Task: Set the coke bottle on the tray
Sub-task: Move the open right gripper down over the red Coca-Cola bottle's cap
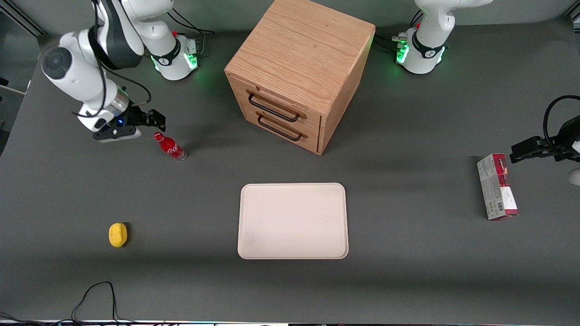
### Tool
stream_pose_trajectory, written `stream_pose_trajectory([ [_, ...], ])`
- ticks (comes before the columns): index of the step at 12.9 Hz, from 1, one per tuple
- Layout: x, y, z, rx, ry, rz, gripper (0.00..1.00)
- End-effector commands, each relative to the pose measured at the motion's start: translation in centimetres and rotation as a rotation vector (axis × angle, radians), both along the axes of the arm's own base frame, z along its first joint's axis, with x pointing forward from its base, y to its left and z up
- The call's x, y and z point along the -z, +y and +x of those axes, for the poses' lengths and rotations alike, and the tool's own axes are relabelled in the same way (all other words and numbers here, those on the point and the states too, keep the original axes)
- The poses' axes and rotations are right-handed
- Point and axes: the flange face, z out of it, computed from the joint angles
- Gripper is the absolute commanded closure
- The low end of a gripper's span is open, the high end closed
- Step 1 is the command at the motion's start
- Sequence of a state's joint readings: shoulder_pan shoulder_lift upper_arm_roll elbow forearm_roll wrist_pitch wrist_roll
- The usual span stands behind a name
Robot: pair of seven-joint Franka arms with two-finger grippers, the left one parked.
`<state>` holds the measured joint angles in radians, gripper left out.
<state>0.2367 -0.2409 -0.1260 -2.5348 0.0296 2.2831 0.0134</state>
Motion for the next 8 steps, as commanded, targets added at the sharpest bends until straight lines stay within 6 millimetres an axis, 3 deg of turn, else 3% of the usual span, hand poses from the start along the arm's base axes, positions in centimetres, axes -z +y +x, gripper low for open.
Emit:
stream_pose_trajectory([
  [1, 1.7, 0.2, 0.8, -0.025, -0.011, -0.015, 0.00],
  [8, 2.4, 0.1, -0.4, -0.027, 0.003, -0.014, 0.01],
])
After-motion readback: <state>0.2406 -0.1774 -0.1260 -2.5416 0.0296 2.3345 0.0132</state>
